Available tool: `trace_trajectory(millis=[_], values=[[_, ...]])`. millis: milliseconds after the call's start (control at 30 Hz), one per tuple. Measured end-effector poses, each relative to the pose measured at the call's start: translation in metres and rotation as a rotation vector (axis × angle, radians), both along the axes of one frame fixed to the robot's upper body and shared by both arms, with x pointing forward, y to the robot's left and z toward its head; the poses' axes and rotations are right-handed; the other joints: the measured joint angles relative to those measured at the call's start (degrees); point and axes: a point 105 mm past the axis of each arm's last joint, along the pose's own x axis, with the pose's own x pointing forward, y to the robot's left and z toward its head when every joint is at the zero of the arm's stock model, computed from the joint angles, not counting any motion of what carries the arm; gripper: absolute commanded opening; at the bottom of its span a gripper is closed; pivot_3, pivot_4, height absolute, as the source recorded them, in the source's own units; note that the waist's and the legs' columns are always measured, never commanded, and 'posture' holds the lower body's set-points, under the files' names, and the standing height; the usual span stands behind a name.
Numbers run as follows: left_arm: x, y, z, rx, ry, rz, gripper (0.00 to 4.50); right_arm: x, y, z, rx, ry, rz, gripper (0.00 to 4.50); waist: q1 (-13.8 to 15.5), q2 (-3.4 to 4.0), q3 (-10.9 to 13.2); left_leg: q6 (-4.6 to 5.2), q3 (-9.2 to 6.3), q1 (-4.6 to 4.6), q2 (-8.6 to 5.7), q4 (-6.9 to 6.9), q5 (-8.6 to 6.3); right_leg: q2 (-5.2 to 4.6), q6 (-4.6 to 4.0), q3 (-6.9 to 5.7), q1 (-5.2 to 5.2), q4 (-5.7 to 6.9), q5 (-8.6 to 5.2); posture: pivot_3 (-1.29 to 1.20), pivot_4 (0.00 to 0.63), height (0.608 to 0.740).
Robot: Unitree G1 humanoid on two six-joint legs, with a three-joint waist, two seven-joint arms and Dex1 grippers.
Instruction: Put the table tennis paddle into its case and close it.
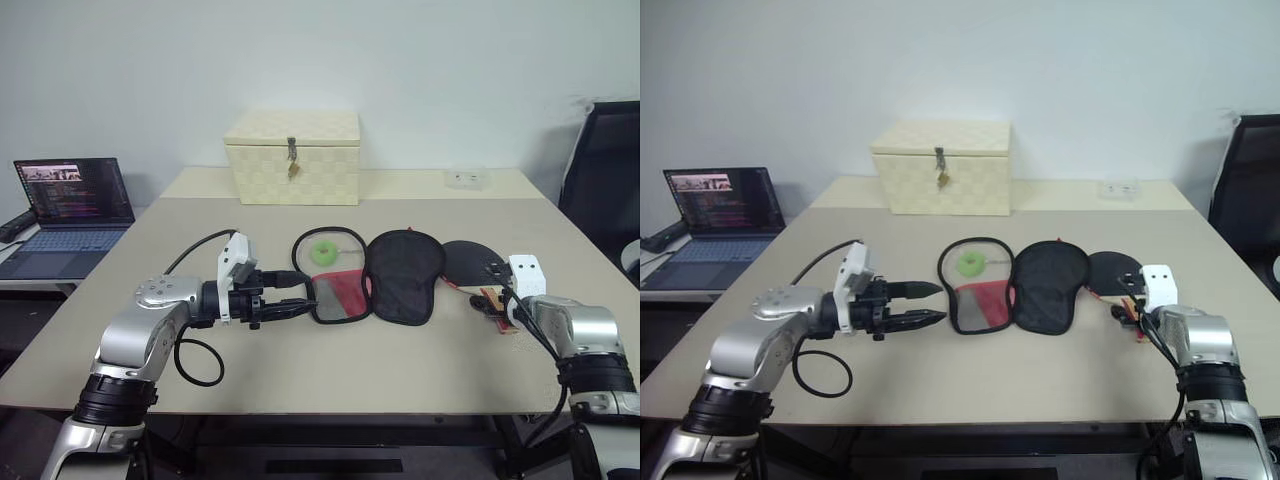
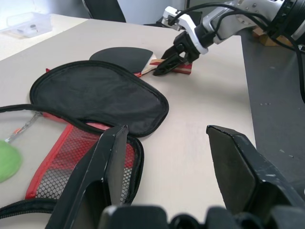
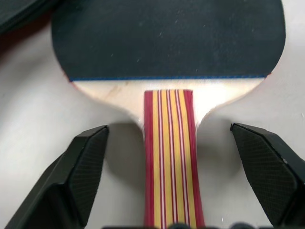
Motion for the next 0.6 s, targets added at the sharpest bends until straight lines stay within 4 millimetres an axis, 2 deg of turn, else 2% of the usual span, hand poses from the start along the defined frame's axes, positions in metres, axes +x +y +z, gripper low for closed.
trace_trajectory(millis=[200, 300, 467, 600], values=[[-0.002, 0.003, -0.009, 0.001, 0.024, 0.020, 2.89, 0.008, -0.003, 0.000, 0.003, -0.033, -0.069, 1.91, 0.0, 0.00, 0.0, 0.00, -0.01, 0.00, -0.01, 0.02, 0.00, -0.01, 0.00, 0.00, 0.01, 0.01, 0.00, 0.00, 0.150, 0.740], [-0.003, 0.008, -0.012, 0.006, 0.026, 0.042, 2.89, 0.012, -0.011, 0.002, -0.013, -0.054, -0.124, 1.11, 0.1, 0.00, 0.0, 0.00, 0.00, 0.00, -0.03, 0.02, 0.00, -0.03, 0.01, 0.02, 0.01, 0.00, 0.01, 0.00, 0.150, 0.740], [-0.006, 0.015, -0.020, -0.001, 0.054, 0.088, 2.89, 0.010, -0.042, 0.016, -0.058, -0.101, -0.253, 1.08, 0.2, 0.19, 0.1, 0.00, 0.00, -0.09, -0.03, -0.05, 0.00, -0.03, 0.00, 0.01, -0.07, -0.02, 0.00, 0.00, 0.150, 0.740], [-0.009, 0.015, -0.018, -0.002, 0.044, 0.088, 2.89, 0.011, -0.050, 0.042, -0.078, -0.170, -0.276, 1.08, 0.1, 0.21, 0.2, 0.00, 0.02, -0.08, -0.01, -0.07, 0.00, -0.02, 0.00, 0.03, -0.09, -0.01, 0.00, 0.00, 0.150, 0.740]])
